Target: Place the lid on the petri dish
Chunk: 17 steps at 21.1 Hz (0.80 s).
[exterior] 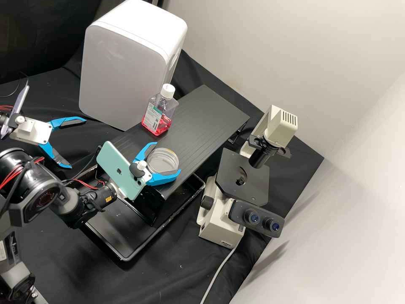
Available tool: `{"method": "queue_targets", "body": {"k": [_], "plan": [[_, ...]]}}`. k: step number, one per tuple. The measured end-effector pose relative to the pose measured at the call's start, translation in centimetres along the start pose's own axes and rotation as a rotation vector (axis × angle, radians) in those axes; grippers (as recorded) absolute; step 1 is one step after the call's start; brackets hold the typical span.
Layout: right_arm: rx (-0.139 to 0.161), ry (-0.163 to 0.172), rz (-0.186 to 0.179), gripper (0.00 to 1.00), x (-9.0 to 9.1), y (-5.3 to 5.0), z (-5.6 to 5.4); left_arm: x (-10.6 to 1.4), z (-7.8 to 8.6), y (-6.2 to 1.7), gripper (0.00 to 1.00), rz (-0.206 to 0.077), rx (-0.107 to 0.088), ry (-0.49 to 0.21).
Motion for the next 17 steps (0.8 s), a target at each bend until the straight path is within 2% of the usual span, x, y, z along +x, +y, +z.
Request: {"method": "queue_targets", "body": {"k": [2,17], "plan": [[0.017,0.000,-0.002,0.00,0.01,-0.03,0.02,0.00,0.00,0.00,1.00,0.000,0.000,0.000],[0.015,0.000,-0.004,0.00,0.03,-0.02,0.02,0.08,-0.04,0.07,1.00,0.004,0.001,0.001]]}}
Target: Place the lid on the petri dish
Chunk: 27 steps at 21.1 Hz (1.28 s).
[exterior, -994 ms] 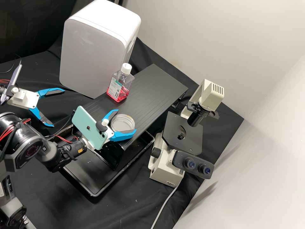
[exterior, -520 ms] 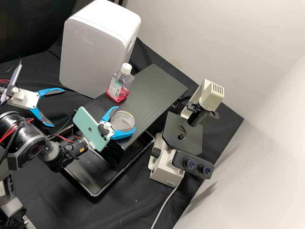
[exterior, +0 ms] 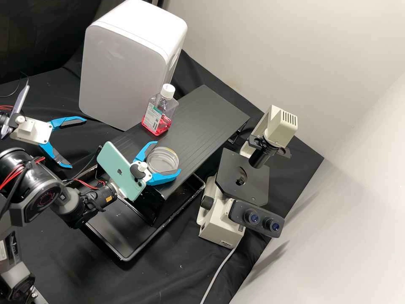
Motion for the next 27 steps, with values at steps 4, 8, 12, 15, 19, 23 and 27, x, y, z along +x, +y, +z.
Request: {"method": "queue_targets", "body": {"k": [4,8,12,15,19,23,27], "plan": [[-0.009,-0.001,-0.008,0.00,-0.02,0.14,0.05,0.00,0.00,0.00,1.00,0.000,0.000,0.000],[-0.025,-0.003,-0.013,0.00,-0.01,0.19,0.14,0.03,0.01,-0.13,1.00,-0.004,-0.004,-0.001],[-0.046,-0.007,-0.019,0.00,-0.01,0.26,0.22,0.07,0.03,-0.33,1.00,-0.012,-0.007,-0.002],[-0.058,-0.011,-0.023,0.00,-0.07,0.47,0.23,0.07,0.03,-0.33,1.00,-0.012,-0.007,-0.002],[-0.073,-0.015,-0.024,0.00,-0.17,0.66,0.31,0.07,0.03,-0.33,1.00,-0.012,-0.009,-0.002],[-0.079,-0.017,-0.027,1.00,-0.18,0.69,0.35,0.10,0.04,-0.49,1.00,-0.017,-0.011,-0.003],[-0.094,-0.026,-0.035,1.00,-0.18,0.63,0.44,0.10,0.04,-0.50,1.00,-0.017,-0.013,-0.003]]}}
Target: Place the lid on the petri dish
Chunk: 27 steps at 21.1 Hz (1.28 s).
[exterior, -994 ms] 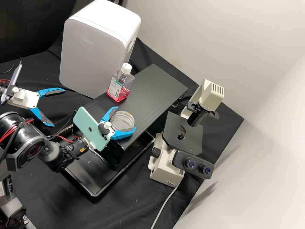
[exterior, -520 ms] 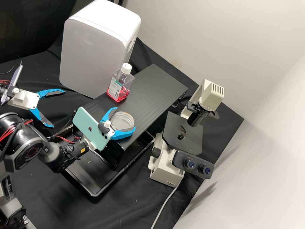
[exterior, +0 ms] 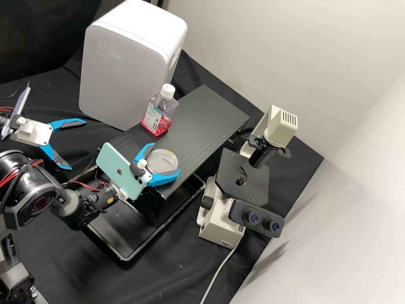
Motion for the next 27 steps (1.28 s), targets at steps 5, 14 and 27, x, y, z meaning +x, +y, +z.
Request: {"method": "queue_targets", "body": {"k": [5,14,27], "plan": [[-0.033,-0.018,-0.019,1.00,-0.2,0.1,-0.1,0.0,0.0,0.00,1.00,0.000,0.000,0.000],[-0.035,-0.019,-0.024,1.00,-0.3,0.1,-0.3,0.2,-0.1,0.16,1.00,0.008,0.003,0.001],[-0.066,-0.051,0.028,1.00,-1.5,0.4,-1.1,0.2,-0.1,0.16,1.00,0.008,0.003,0.001]]}}
